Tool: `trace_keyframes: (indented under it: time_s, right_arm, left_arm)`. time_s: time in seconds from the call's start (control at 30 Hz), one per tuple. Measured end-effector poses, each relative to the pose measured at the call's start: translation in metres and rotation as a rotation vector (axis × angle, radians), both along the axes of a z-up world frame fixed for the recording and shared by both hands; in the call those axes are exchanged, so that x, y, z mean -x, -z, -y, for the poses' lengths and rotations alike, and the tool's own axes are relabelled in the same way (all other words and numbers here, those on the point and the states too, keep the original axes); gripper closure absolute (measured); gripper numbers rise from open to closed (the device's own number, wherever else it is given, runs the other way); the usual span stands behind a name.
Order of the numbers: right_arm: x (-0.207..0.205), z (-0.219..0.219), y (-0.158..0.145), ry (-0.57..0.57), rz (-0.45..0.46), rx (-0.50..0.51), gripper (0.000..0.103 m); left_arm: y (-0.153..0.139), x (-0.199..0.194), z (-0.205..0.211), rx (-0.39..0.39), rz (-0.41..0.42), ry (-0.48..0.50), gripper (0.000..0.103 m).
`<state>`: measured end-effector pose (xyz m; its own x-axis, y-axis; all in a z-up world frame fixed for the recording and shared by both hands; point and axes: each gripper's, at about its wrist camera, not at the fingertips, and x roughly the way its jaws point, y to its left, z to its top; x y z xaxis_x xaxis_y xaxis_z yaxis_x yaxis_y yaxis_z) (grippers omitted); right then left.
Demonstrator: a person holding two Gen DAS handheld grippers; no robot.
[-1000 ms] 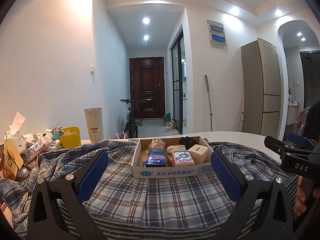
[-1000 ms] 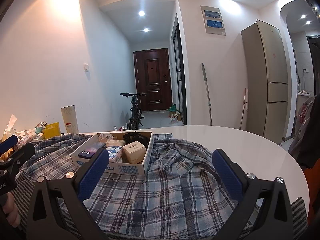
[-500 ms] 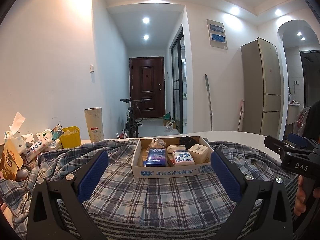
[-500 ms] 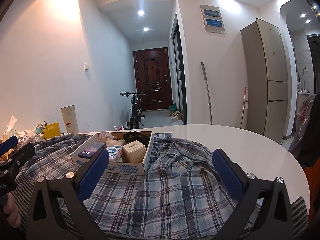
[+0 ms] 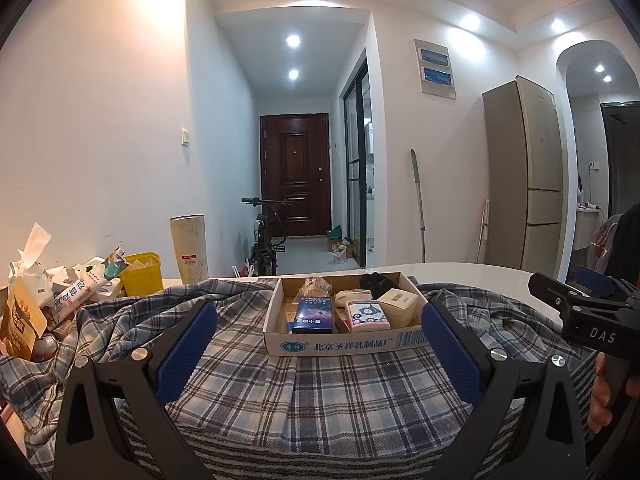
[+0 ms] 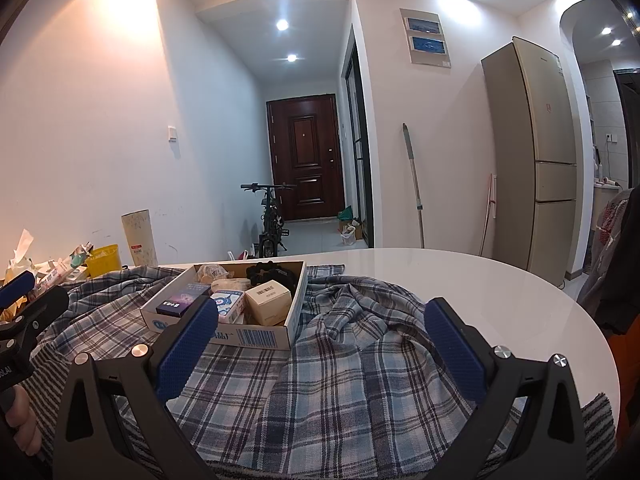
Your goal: Organize objects
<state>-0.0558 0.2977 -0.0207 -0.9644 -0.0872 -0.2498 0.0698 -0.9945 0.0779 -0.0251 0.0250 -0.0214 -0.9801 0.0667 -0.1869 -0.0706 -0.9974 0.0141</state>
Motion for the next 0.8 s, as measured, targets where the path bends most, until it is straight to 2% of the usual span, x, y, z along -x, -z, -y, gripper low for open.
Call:
trace_keyframes:
  time_s: [0.8]
  right_arm:
    - [0.0035,0.0004,0.0015,-0.001,0.016,0.0,0.0]
  left_arm:
    - [-0.0016,0.0024,0.0009,0.004,0.017,0.0,0.0]
